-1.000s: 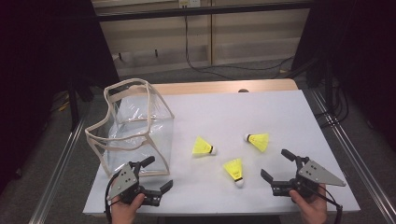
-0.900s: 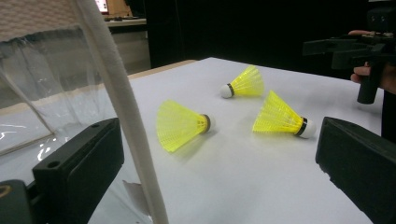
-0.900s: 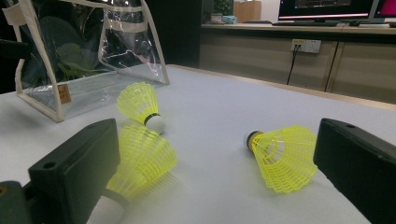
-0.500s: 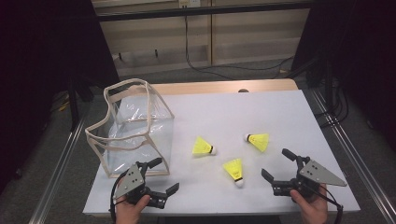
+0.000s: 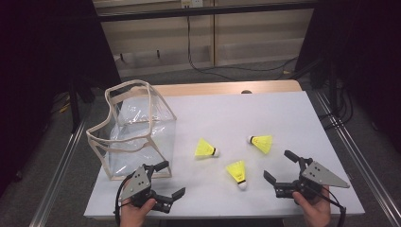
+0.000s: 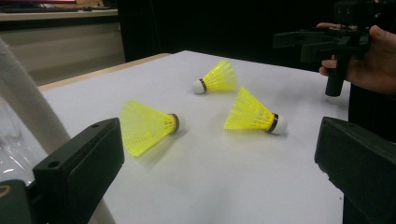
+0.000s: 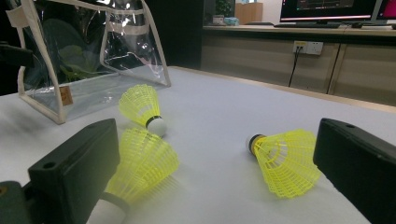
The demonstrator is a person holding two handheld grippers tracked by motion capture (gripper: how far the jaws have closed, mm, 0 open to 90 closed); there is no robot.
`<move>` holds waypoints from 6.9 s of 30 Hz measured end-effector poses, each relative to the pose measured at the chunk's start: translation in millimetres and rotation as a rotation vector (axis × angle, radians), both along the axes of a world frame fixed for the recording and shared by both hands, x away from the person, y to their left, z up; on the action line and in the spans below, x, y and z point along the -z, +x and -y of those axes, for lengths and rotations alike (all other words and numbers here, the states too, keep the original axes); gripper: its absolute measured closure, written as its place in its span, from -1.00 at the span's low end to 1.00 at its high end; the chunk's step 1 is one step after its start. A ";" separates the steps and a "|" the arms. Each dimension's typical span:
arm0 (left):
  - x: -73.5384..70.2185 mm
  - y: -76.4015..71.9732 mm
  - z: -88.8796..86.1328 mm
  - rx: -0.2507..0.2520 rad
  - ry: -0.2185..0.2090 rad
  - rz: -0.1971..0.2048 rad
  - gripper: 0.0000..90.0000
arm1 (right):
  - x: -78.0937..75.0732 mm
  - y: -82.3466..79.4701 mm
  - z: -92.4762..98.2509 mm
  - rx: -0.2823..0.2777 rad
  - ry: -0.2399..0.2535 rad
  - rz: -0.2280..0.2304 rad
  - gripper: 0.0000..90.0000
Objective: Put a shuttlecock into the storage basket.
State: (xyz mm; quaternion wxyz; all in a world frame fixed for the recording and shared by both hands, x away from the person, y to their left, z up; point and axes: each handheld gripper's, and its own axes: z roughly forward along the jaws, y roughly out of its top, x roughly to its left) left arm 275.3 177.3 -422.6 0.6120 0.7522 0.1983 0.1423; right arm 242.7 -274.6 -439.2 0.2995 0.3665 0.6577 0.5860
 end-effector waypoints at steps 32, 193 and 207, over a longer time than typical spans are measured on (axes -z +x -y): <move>2.6 7.6 48.6 0.016 0.082 -0.058 -0.96 | -0.9 -1.8 1.5 -0.003 0.002 0.007 -0.99; 32.4 92.7 127.6 -0.246 0.249 -0.409 0.71 | -3.6 -5.9 6.1 -0.007 0.015 0.024 -0.98; 31.7 91.4 129.1 -0.239 0.234 -0.407 0.81 | -4.0 -5.9 6.2 -0.010 0.017 0.028 -0.98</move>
